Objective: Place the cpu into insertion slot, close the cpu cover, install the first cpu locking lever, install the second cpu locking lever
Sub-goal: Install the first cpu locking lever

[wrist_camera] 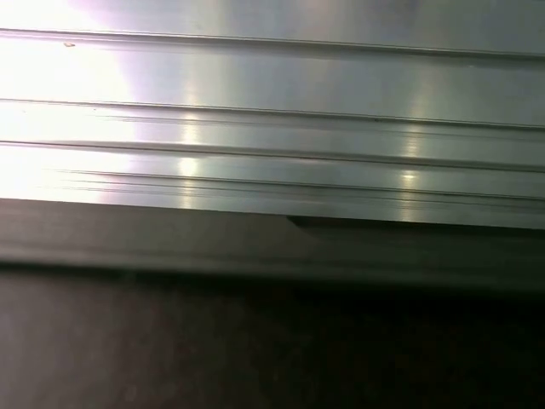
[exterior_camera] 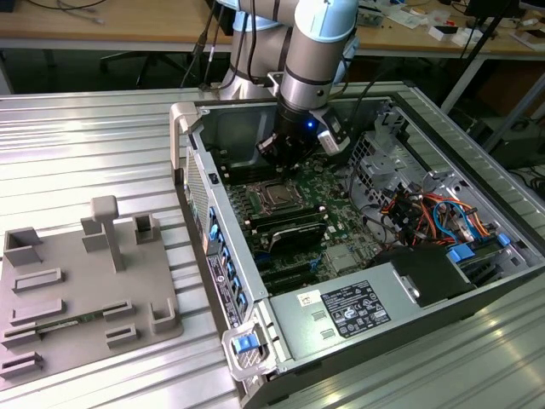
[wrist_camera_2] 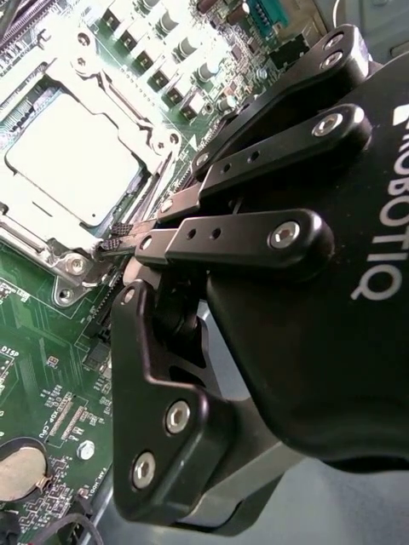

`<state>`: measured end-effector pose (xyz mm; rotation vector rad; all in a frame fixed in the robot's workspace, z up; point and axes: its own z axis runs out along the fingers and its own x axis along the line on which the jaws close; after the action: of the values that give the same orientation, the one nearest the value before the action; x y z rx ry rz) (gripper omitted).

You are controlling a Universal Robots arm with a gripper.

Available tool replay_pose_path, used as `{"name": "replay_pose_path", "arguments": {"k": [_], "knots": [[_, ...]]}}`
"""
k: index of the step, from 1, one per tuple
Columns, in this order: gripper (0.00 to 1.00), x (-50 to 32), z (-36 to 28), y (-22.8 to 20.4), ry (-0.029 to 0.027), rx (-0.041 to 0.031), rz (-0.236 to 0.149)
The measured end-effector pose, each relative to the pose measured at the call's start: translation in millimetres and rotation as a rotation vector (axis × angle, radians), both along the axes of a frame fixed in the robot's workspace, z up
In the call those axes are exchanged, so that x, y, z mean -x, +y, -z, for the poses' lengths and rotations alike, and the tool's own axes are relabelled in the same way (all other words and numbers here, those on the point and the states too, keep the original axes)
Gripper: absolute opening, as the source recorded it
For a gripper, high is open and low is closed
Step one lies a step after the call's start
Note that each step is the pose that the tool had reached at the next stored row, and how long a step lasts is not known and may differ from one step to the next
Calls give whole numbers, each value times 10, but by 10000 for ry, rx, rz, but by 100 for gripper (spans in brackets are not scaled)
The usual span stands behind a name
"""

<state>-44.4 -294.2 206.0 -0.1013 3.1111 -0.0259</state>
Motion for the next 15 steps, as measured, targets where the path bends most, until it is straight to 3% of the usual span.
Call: {"name": "replay_pose_path", "arguments": {"k": [4,7,15], "knots": [[11,0,7,0,3,58,0],[11,1,23,-2,17,159,0],[11,-1,37,18,17,163,0]]}}
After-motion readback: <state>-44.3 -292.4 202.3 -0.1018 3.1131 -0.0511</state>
